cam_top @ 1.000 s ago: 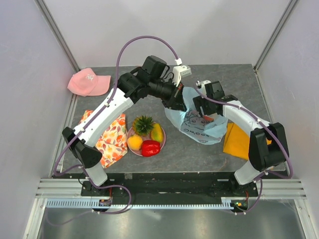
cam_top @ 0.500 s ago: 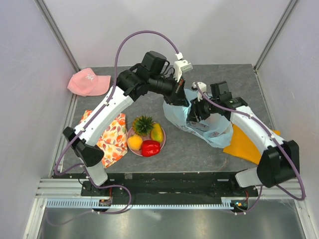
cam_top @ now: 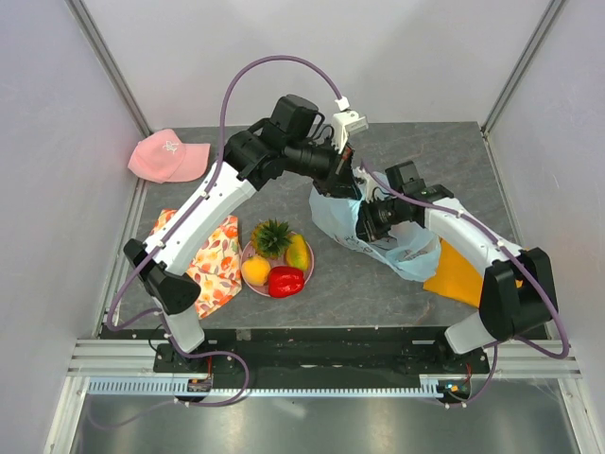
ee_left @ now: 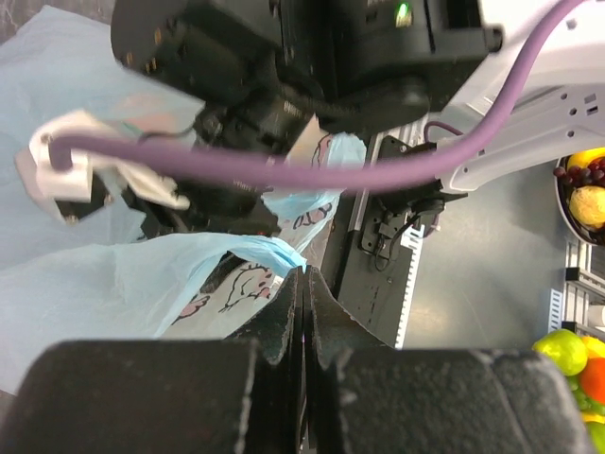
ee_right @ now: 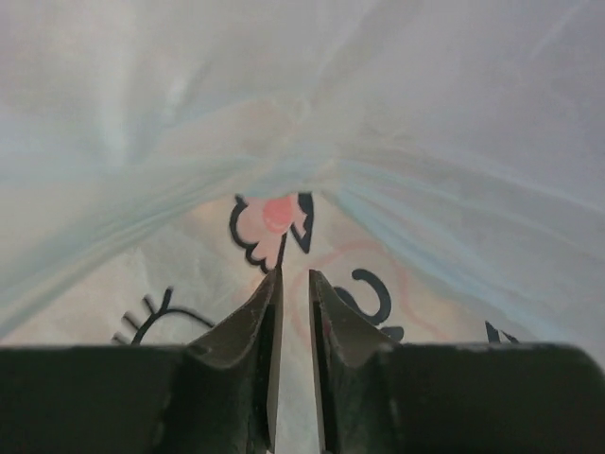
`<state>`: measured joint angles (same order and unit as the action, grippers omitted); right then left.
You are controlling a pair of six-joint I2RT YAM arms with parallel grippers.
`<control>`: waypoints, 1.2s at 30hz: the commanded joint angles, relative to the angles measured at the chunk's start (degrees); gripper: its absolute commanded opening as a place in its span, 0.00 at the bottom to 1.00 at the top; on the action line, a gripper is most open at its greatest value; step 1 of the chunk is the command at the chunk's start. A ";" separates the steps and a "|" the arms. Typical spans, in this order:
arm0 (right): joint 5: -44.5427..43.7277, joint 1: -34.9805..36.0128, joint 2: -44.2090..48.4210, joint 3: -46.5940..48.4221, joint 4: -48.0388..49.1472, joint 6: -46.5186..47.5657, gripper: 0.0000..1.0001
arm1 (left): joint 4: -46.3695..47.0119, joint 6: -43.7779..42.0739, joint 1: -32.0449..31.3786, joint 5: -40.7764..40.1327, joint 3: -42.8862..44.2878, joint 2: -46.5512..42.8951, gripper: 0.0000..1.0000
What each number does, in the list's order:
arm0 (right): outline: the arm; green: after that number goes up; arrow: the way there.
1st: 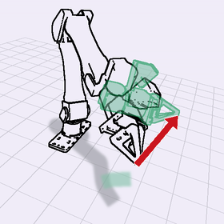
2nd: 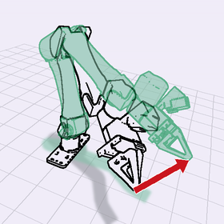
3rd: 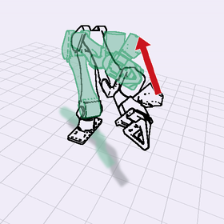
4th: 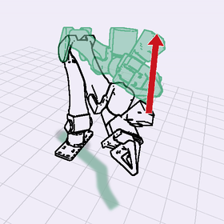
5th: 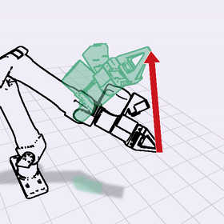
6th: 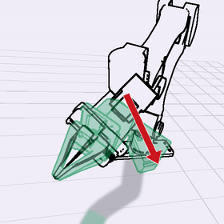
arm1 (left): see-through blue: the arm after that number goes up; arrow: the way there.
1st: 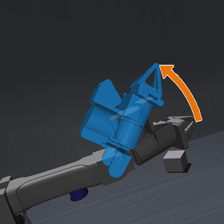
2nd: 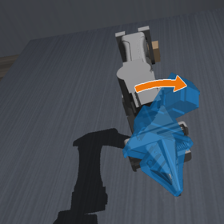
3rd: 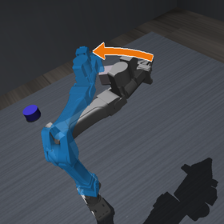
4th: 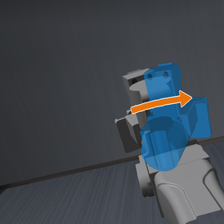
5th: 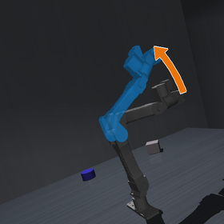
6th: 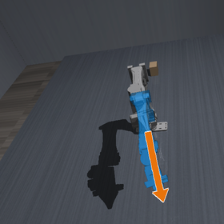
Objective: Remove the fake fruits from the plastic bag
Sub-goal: Take out the fake fruit from the plastic bag.
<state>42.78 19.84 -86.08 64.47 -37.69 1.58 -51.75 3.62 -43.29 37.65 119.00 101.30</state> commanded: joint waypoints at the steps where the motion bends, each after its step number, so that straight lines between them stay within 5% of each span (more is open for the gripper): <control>1: -9.18 1.87 -2.41 -1.98 7.35 -6.67 0.29 | 1.56 0.69 -0.39 0.32 4.13 0.48 0.02; 10: -33.26 0.21 -10.94 8.56 10.01 -6.07 0.45 | 0.33 -0.45 -0.39 2.16 4.14 -0.49 0.02; 24: -43.65 -2.70 -14.28 9.54 12.29 -2.20 0.75 | -1.34 -3.53 -2.50 6.82 1.32 -1.10 0.02; 36: -50.78 -2.78 -22.45 14.46 10.36 1.84 0.76 | -1.69 -3.44 -3.47 7.09 1.06 -0.22 0.02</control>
<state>-4.32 17.08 -104.88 77.45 -24.47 1.83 -53.65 1.78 -45.93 42.39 119.61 101.78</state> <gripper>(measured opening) 0.788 0.022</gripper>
